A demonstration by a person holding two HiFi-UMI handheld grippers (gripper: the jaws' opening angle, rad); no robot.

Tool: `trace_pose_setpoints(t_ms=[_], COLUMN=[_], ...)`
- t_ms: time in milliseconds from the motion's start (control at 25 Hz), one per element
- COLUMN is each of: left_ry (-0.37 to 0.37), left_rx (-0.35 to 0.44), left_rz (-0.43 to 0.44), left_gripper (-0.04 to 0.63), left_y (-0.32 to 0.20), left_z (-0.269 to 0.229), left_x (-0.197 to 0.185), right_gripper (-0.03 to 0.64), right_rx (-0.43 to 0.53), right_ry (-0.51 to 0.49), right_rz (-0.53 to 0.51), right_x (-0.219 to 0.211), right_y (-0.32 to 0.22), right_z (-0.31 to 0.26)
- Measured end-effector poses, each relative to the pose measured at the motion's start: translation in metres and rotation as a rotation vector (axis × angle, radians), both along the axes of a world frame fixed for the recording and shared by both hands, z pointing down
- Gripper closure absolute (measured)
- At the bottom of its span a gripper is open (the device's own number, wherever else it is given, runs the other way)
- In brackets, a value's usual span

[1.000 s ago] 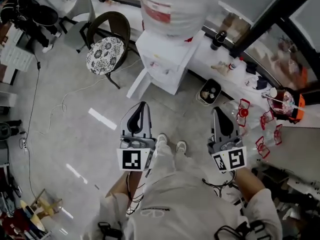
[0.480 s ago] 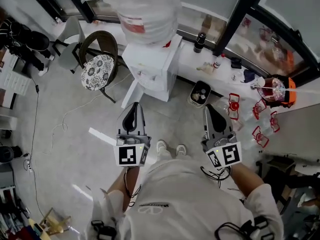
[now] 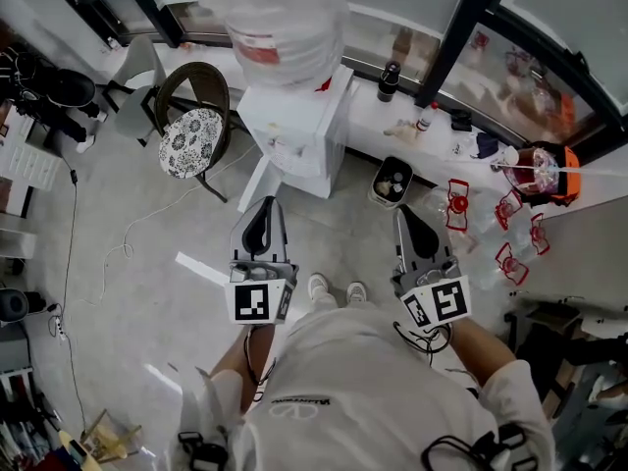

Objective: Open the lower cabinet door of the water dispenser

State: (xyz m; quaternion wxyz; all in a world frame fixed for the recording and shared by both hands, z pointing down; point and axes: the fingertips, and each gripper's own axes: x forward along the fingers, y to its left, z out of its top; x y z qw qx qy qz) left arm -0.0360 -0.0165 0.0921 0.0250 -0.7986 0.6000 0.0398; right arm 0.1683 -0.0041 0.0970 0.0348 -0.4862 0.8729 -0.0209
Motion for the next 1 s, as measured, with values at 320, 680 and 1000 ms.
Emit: trace_pose_setpoints(t_ms=[320,680,1000], left_ry=[-0.007,-0.009,-0.007], left_rx=[0.007,0.009,0.006], left_rz=[-0.014,-0.001,0.009], left_gripper=[0.594,0.594,0.594], left_y=[-0.001,0.000,-0.001], left_z=[-0.002,-0.003,-0.003], left_x=[-0.007,-0.002,0.003], right_gripper=[0.603,0.603,0.603], right_rx=[-0.009,-0.008,-0.009], right_ry=[0.011,0.025,0.024], right_rz=[-0.038,-0.041,-0.035], right_x=[-0.013,-0.011,-0.008], right_y=[0.000,0.001,0.000], right_z=[0.004,0.003,0.004])
